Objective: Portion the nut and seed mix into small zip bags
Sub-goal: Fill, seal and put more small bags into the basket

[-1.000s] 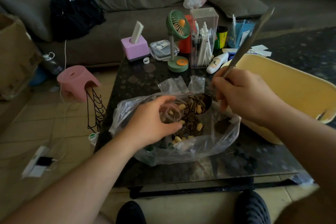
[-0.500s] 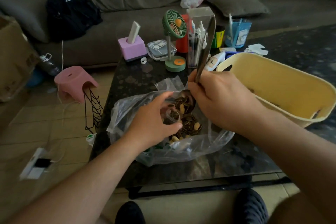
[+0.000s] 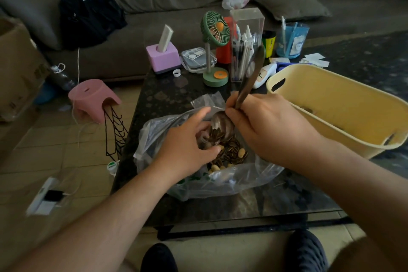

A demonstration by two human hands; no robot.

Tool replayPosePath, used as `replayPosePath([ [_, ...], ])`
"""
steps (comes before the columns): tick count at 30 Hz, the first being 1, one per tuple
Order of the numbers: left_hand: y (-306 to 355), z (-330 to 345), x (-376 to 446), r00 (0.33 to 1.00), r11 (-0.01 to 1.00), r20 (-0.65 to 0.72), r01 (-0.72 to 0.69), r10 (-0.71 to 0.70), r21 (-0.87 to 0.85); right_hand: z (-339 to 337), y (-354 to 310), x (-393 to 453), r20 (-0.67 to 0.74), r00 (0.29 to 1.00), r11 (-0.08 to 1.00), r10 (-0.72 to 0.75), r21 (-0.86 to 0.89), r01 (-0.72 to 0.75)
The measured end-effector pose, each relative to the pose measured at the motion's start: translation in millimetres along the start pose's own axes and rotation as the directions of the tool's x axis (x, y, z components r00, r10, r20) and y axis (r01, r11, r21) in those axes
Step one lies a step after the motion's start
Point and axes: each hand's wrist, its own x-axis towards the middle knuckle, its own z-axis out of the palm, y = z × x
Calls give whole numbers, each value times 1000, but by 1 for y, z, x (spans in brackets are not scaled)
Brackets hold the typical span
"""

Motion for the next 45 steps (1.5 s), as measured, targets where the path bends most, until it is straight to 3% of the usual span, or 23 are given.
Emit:
replayPosePath([
  [10,3,-6,0,999,998,-18,35,-34,47,1,9,-3,-19,995,993,-99,64,100],
  [19,-3,-24,1,995,993,32,96,-98,65,6,29,-14,-94,996,990,6,138,7],
  [22,-3,-29,-1,997,987,8,80,-82,142,12,33,-21,-38,995,990,-97,101,100],
  [24,-4,-33,-3,997,978,-10,77,-77,192,22,38,-25,79,985,988,-152,46,148],
  [28,0,-39,-4,999,972,-32,33,-27,234,42,42,-31,235,965,979,-115,-136,150],
  [30,2,-40,-3,996,987,-81,42,-30,154,45,45,-32,247,965,964,-86,-224,144],
  [33,7,-37,-1,984,973,-104,125,-147,-192,46,50,-32,296,953,943,-64,-295,155],
  [36,16,-28,-1,969,762,-3,194,-248,-618,53,53,-34,418,908,926,-39,-327,191],
  [40,27,-17,-1,948,526,129,270,-290,-807,60,63,-33,477,879,926,-17,-324,193],
  [43,31,-11,0,952,471,150,265,-267,-841,54,59,-26,294,955,989,37,-147,7],
  [45,32,-10,0,960,458,157,251,-234,-853,43,46,-20,202,952,941,230,202,-270],
])
